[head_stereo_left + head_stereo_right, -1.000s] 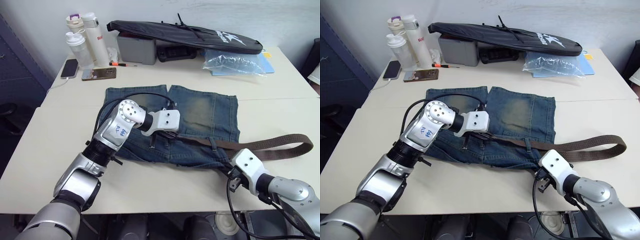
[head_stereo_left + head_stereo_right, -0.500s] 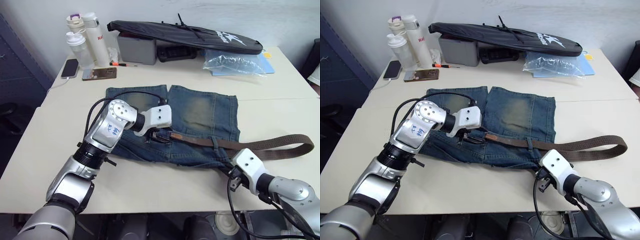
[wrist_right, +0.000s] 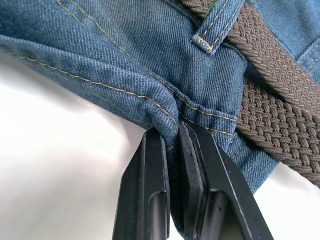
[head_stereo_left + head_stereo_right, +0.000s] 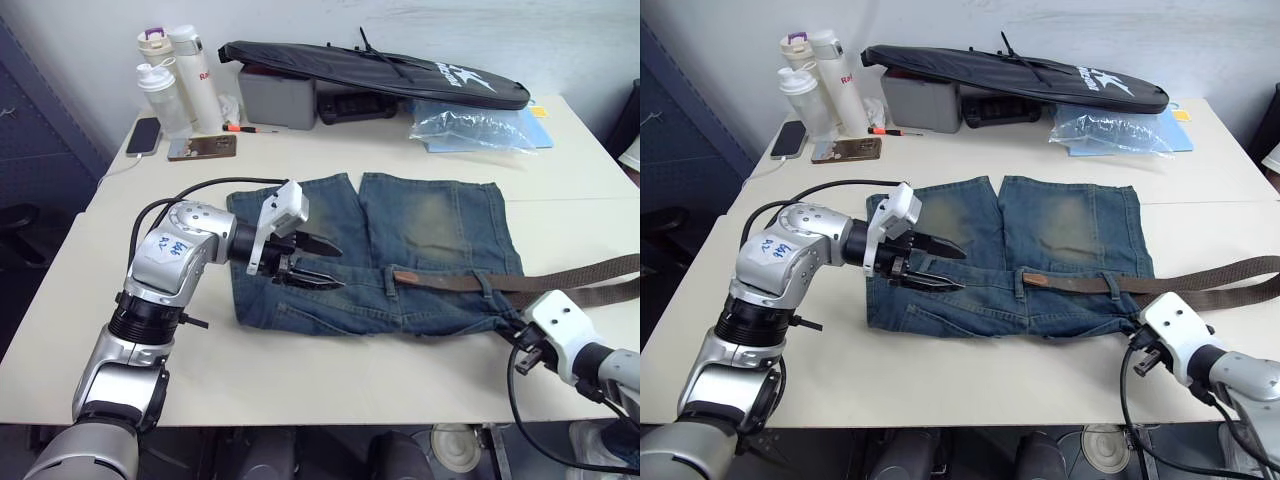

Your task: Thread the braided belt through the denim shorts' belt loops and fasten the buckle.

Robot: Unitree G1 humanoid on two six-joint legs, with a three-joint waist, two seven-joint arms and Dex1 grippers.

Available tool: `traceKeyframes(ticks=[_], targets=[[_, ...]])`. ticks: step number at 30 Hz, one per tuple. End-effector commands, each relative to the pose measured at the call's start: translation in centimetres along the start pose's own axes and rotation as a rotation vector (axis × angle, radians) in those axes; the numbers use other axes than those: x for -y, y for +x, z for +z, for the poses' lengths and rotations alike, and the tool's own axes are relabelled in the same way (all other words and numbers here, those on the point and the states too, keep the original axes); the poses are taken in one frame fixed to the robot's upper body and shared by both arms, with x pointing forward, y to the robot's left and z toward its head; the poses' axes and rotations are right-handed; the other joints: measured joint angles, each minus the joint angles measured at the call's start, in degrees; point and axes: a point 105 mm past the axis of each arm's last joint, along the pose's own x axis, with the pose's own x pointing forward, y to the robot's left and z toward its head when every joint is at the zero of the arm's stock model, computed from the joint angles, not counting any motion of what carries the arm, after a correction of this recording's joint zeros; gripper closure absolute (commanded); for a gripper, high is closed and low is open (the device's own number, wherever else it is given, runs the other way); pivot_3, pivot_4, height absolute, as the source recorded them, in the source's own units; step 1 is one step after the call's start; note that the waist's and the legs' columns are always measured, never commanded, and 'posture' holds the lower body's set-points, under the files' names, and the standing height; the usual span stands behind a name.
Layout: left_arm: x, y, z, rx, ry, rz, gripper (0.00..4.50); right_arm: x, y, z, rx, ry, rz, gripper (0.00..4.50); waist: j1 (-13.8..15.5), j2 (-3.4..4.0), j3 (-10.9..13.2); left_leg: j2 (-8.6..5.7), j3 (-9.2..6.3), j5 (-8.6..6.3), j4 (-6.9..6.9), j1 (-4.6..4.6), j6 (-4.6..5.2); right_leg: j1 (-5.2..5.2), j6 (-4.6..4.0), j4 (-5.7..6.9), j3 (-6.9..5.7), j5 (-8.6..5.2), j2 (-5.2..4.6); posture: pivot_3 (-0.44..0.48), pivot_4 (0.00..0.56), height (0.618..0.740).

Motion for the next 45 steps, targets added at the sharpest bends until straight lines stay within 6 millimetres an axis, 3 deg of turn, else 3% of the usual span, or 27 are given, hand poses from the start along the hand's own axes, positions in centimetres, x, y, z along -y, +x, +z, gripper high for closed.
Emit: traceKeyframes(ticks=[1, 8, 12, 17, 18, 23, 26, 30, 32, 37, 41, 45], targets=[[1.0, 0.6, 0.3, 0.011, 0.043, -0.014, 1.12, 3.0, -1.0, -1.1, -0.050, -0.047, -0.086, 4.50, -0.03, -0.01, 0.01, -0.01, 0.00, 0.00, -0.01, 0.00, 0.00, 0.00, 0.00, 0.01, 0.00, 0.00, 0.00, 0.000, 0.150, 0.658], [1.2, 1.4, -0.4, 0.008, 0.038, 0.003, 1.12, 3.4, -0.8, -0.4, -0.004, -0.056, -0.077, 4.50, 0.01, -0.02, 0.01, 0.01, -0.01, 0.00, 0.05, -0.01, 0.00, 0.02, 0.00, -0.11, -0.01, 0.00, -0.01, 0.000, 0.150, 0.658], [1.2, 1.8, -0.6, 0.013, 0.029, 0.005, 1.06, 3.6, -1.9, 1.6, 0.050, -0.092, -0.057, 2.80, -0.21, 0.01, 0.01, 0.01, 0.00, 0.00, 0.03, -0.01, 0.00, 0.01, 0.00, -0.12, 0.01, 0.00, -0.01, 0.000, 0.150, 0.658], [1.3, 2.3, -0.6, 0.025, 0.024, -0.007, 1.06, 4.3, -5.5, 3.8, 0.071, -0.064, -0.018, 0.35, -0.31, 0.07, 0.02, 0.01, 0.02, 0.00, -0.03, 0.00, 0.00, -0.01, 0.00, -0.16, 0.01, 0.00, 0.00, 0.000, 0.150, 0.658], [1.3, 2.4, -0.6, 0.026, 0.026, -0.009, 1.06, 4.1, -6.0, 4.2, 0.089, -0.021, -0.001, 0.06, -0.31, 0.05, 0.03, 0.01, 0.02, 0.00, -0.03, 0.00, 0.00, 0.00, 0.00, -0.22, 0.00, 0.00, 0.01, 0.000, 0.150, 0.658], [1.2, 2.6, -0.3, 0.052, 0.046, -0.004, 1.06, 2.3, -7.5, 7.7, 0.324, 0.255, 0.029, 0.06, -0.30, 0.02, 0.04, 0.13, -0.07, 0.00, -0.03, -0.01, -0.01, 0.08, -0.03, -0.36, -0.06, 0.02, 0.05, 0.000, 0.150, 0.658], [1.1, 2.6, 0.1, 0.074, 0.065, 0.016, 1.06, 0.2, -6.4, 8.9, 0.411, 0.435, 0.046, 0.06, -0.31, 0.02, 0.04, 0.16, -0.12, 0.00, -0.04, 0.00, -0.01, 0.13, -0.04, -0.39, -0.06, 0.02, 0.03, 0.000, 0.150, 0.658], [0.7, 2.3, 0.7, 0.106, 0.098, 0.054, 1.06, -2.9, -4.8, 10.4, 0.545, 0.803, 0.221, 0.06, -0.44, 0.10, 0.02, 0.18, -0.17, -0.02, -0.02, -0.01, -0.04, 0.12, -0.05, -0.39, -0.02, 0.02, 0.00, 0.000, 0.150, 0.658], [0.6, 2.1, 1.1, 0.126, 0.113, 0.072, 1.06, -3.0, -3.7, 9.8, 0.533, 1.036, 0.220, 0.06, -0.44, 0.09, 0.02, 0.16, -0.16, -0.04, -0.01, -0.01, -0.01, 0.09, -0.05, -0.35, 0.03, 0.02, -0.03, 0.000, 0.150, 0.658], [0.2, 1.7, 2.0, 0.164, 0.129, 0.118, 1.06, -2.6, -2.2, 7.8, 0.470, 1.419, 0.149, 0.06, -0.34, 0.10, 0.01, 0.13, -0.09, -0.05, 0.05, -0.07, 0.02, 0.04, -0.04, -0.30, 0.04, 0.02, -0.04, 0.000, 0.150, 0.658], [0.1, 1.6, 1.6, 0.146, 0.133, 0.138, 1.06, -3.1, -1.2, 7.5, 0.462, 1.514, 0.144, 0.06, -0.50, 0.13, -0.01, 0.13, -0.01, -0.04, 0.00, -0.06, 0.02, -0.16, -0.03, 0.02, 0.18, 0.02, -0.01, 0.000, 0.150, 0.658], [0.0, 1.6, 1.4, 0.140, 0.132, 0.154, 1.06, -2.4, -0.6, 7.5, 0.498, 1.593, 0.118, 0.06, -0.71, 0.20, -0.05, 0.14, -0.02, -0.04, -0.07, -0.05, 0.01, -0.26, -0.03, 0.08, 0.29, 0.01, 0.06, 0.000, 0.150, 0.658]])
